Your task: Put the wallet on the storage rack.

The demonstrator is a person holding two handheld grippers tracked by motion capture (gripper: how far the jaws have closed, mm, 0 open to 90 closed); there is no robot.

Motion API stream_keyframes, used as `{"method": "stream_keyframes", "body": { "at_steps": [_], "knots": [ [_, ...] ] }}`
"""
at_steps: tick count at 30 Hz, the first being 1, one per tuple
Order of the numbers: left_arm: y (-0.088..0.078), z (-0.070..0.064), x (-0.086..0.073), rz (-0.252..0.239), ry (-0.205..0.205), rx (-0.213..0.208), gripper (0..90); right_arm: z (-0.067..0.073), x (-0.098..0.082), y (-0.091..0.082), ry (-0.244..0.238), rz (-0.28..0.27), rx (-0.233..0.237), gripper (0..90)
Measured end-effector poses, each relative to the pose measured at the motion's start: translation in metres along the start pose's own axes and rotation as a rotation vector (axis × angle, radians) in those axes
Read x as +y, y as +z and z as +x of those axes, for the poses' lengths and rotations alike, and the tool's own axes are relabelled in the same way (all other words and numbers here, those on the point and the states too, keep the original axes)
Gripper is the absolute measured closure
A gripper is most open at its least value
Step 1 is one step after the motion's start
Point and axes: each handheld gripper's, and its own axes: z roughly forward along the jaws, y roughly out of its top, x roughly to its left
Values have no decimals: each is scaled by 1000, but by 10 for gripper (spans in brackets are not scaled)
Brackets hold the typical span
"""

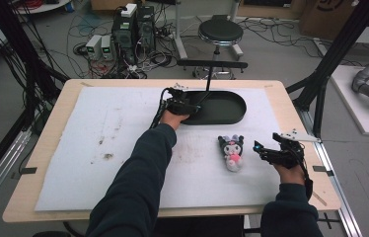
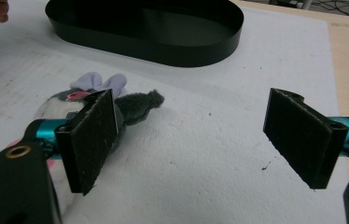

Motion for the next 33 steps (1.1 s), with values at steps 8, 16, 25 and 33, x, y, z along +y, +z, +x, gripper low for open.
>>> {"method": "stream_keyframes", "body": {
  "at_steps": [8,16,25,33],
  "knots": [
    [-13,3,7,-54,-36,-40,257,2,1,2,-10,2,6,177],
    [-42,1,6,-113,-30,-28,257,4,2,3,-16,3,13,177],
    [-107,-2,-10,-217,18,41,198,8,3,6,-30,5,22,177],
    [-154,12,-34,-271,45,98,201,14,6,8,-46,6,17,177]
  ]
}}
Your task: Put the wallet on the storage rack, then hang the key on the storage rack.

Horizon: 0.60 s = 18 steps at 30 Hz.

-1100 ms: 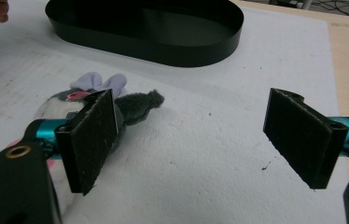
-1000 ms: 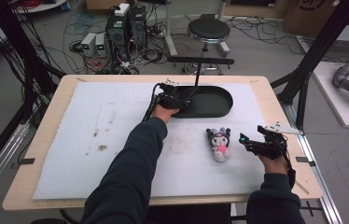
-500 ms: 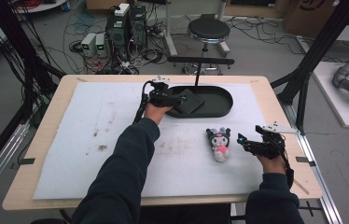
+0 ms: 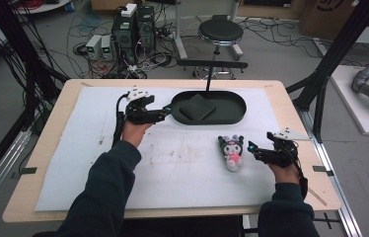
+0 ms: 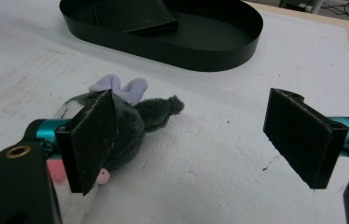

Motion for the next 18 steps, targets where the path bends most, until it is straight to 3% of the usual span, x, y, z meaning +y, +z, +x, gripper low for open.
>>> {"method": "stream_keyframes", "body": {
  "at_steps": [12,18],
  "knots": [
    [-57,13,-26,-40,31,65,197,7,3,-1,-6,-12,-2,177],
    [-77,20,-42,-35,33,97,177,19,7,0,-27,-12,10,176]
  ]
}}
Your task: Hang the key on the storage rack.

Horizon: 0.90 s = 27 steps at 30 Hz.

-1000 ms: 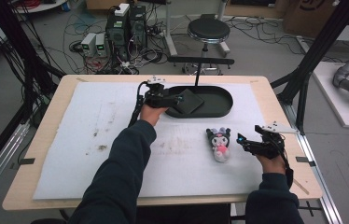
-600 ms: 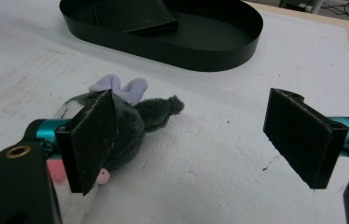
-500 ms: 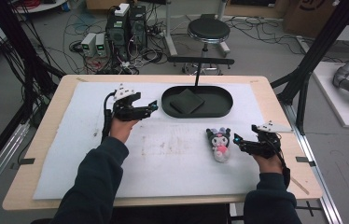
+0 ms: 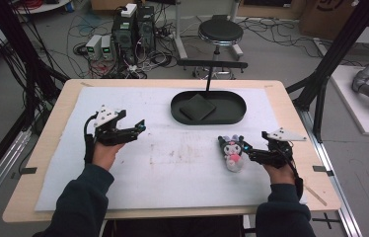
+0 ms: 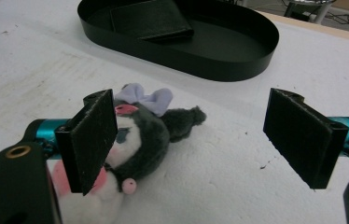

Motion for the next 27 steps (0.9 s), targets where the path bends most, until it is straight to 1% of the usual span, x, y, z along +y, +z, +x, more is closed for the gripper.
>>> {"method": "stream_keyframes", "body": {
  "at_steps": [4,6,8,11,14,15,16,17,19,21,22,24,25,26,27],
  "knots": [
    [-8,8,-10,-6,-12,6,177,9,3,2,1,10,1,177],
    [-12,12,-14,-6,-6,13,178,14,5,3,-12,14,-14,177],
    [-16,14,-18,-13,-11,18,178,21,8,6,-18,22,-14,177],
    [-26,19,-25,-22,-14,33,178,30,10,13,-30,55,-17,176],
    [-34,24,-32,-30,-39,49,178,38,10,19,-24,87,-35,177],
    [-36,25,-34,-27,-41,56,179,42,10,21,-34,101,-39,177],
    [-36,25,-35,-24,-39,56,179,46,10,24,-43,123,-47,177],
    [-36,25,-35,-21,-38,51,179,49,10,25,-41,130,-48,177],
    [-37,24,-35,-21,-30,44,182,57,12,30,-52,152,-63,176],
    [-36,24,-34,-22,-26,43,183,65,13,37,-89,171,-74,176],
    [-37,25,-34,-20,-24,43,183,69,13,42,-112,198,-90,177],
    [-38,27,-35,-20,-28,47,183,73,11,52,-140,267,-148,177],
    [-39,28,-36,-23,-29,48,183,74,10,57,-158,292,-182,177],
    [-39,29,-36,-25,-35,50,184,74,8,60,-161,318,-207,177],
    [-39,30,-37,-22,-36,50,185,72,6,63,-151,333,-212,176]
  ]
}}
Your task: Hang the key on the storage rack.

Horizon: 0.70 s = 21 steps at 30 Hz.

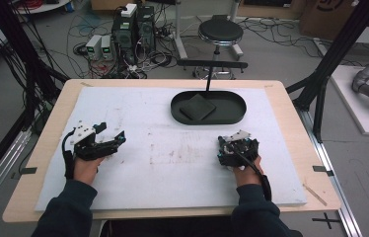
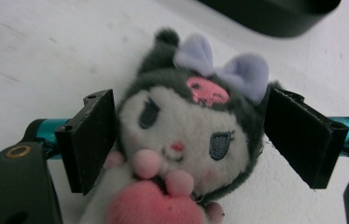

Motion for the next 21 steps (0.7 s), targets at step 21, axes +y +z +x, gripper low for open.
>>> {"method": "stream_keyframes", "body": {
  "at_steps": [21],
  "knots": [
    [2,5,-3,15,-24,3,191,-15,0,-2,5,40,120,361]
  ]
}}
